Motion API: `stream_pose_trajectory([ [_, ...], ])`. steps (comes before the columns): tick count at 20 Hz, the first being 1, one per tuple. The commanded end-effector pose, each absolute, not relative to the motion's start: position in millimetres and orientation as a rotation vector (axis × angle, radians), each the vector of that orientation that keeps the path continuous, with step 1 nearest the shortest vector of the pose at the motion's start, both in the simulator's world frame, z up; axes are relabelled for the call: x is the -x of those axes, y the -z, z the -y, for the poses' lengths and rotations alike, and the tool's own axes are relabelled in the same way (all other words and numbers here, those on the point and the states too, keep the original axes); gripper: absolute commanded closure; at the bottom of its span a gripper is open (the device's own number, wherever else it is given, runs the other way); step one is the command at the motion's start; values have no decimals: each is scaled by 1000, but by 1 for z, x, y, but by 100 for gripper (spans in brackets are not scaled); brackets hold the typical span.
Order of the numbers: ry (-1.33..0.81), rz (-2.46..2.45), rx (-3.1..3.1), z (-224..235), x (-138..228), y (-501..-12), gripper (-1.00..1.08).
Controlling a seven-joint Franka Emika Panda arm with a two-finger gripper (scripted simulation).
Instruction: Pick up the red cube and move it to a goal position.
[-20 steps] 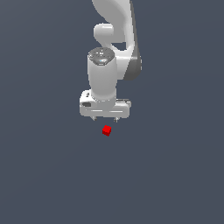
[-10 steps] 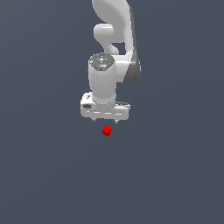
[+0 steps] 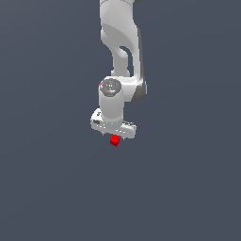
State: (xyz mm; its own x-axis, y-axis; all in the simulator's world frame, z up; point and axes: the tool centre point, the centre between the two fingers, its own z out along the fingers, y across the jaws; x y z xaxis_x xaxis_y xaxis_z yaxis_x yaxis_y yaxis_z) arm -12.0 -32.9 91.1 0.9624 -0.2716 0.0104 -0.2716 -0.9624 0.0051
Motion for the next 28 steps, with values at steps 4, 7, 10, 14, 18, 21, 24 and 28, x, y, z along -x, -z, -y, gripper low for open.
stream_pose_trajectory([
  [4, -7, 592, -3081, 32, 21, -49, -92],
  [7, -3, 649, -3071, 32, 24, -33, -92],
  [10, -1, 685, -3064, 31, 25, -24, -92],
  [14, 0, 698, -3062, 30, 25, -20, -92],
  [18, 0, 698, -3062, 30, 25, -20, 108],
  [21, 0, 698, -3062, 30, 25, -20, 108],
  [24, 0, 698, -3062, 30, 25, -20, 108],
  [28, 0, 698, -3062, 30, 25, -23, 108],
])
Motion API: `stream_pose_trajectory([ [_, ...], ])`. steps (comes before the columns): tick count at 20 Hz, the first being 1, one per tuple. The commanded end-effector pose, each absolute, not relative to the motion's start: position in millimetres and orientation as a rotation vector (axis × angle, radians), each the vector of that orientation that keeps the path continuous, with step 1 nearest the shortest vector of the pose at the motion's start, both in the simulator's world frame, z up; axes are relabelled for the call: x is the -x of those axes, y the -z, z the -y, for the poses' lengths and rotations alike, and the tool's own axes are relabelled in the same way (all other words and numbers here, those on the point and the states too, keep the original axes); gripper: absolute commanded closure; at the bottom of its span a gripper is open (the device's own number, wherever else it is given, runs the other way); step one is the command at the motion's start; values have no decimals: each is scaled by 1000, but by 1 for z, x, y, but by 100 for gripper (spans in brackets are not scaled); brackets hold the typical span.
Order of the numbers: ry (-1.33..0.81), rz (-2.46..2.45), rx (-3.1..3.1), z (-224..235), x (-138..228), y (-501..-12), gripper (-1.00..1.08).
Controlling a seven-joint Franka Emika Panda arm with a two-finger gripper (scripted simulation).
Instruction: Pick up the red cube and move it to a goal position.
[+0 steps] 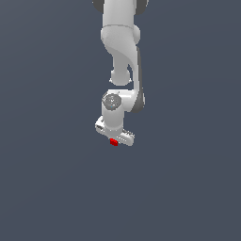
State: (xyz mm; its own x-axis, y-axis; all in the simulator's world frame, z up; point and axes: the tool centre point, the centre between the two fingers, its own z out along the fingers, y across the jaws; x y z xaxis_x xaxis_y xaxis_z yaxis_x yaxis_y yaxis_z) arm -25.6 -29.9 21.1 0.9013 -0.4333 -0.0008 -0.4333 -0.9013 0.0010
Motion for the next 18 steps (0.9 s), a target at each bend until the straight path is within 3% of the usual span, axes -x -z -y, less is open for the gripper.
stream_pose_trajectory([
  [1, 0, 698, -3062, 29, 25, -25, 108],
  [9, 0, 698, -3062, 20, 23, -62, 108],
  [18, 0, 699, -3062, -1, 17, -148, 108],
])
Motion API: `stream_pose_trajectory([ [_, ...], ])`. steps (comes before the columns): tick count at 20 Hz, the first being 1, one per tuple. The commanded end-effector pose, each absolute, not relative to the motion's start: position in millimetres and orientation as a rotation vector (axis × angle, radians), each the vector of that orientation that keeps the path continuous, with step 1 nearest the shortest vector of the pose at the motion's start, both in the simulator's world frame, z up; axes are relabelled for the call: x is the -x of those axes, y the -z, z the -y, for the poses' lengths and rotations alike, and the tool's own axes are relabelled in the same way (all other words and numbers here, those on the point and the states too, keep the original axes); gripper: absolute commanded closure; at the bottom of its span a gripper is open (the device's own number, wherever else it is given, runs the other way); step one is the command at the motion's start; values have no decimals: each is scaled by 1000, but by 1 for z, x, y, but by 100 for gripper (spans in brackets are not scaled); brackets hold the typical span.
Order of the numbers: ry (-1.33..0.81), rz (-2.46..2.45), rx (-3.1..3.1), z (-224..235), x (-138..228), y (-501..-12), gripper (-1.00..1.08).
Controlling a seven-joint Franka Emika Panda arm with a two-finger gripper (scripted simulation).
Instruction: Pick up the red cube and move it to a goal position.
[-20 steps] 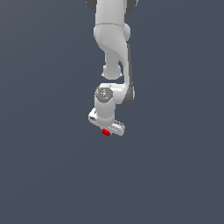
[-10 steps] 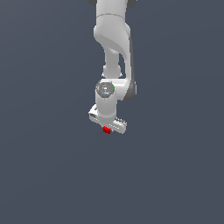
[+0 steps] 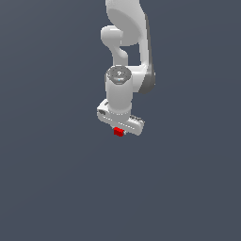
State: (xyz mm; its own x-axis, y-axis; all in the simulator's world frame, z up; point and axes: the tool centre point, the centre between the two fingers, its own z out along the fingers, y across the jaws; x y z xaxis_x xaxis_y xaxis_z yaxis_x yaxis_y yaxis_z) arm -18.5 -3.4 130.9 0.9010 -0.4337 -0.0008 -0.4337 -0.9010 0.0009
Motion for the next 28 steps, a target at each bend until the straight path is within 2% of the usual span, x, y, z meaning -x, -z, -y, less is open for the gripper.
stream_pose_trajectory([
  [1, 0, 699, -3062, -3, 17, -160, 108],
  [18, -1, 699, -3061, -47, 2, -345, 108],
  [28, 0, 699, -3062, -69, -7, -434, 108],
])
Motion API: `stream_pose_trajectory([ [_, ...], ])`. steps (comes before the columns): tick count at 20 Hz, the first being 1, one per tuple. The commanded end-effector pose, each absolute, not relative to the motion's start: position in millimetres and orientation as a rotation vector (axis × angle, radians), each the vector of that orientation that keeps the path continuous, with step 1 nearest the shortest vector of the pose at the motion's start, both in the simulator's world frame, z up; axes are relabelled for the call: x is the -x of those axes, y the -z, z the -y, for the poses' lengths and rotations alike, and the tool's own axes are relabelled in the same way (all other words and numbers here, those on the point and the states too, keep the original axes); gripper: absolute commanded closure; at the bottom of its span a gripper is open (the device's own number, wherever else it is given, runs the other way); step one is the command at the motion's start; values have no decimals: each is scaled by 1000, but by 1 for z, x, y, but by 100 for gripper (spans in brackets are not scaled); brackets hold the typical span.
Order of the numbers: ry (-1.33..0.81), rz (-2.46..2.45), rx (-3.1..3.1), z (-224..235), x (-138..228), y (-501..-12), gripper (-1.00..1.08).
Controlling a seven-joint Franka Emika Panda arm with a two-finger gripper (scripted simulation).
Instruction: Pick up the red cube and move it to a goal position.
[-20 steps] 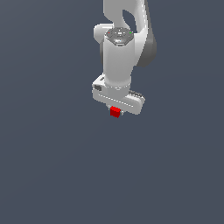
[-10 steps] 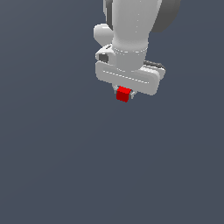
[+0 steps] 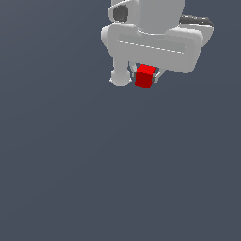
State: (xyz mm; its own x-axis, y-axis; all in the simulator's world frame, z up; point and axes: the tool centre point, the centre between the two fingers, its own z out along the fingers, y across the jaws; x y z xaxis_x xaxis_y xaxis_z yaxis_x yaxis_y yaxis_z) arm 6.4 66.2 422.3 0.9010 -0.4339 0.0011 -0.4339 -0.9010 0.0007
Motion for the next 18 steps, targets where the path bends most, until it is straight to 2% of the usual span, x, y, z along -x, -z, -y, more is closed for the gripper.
stream_pose_trajectory([
  [1, 0, 699, -3062, -71, -8, -441, 108],
  [9, 0, 699, -3062, -82, -15, -487, 108],
  [18, 0, 698, -3063, -88, -19, -510, 108],
])
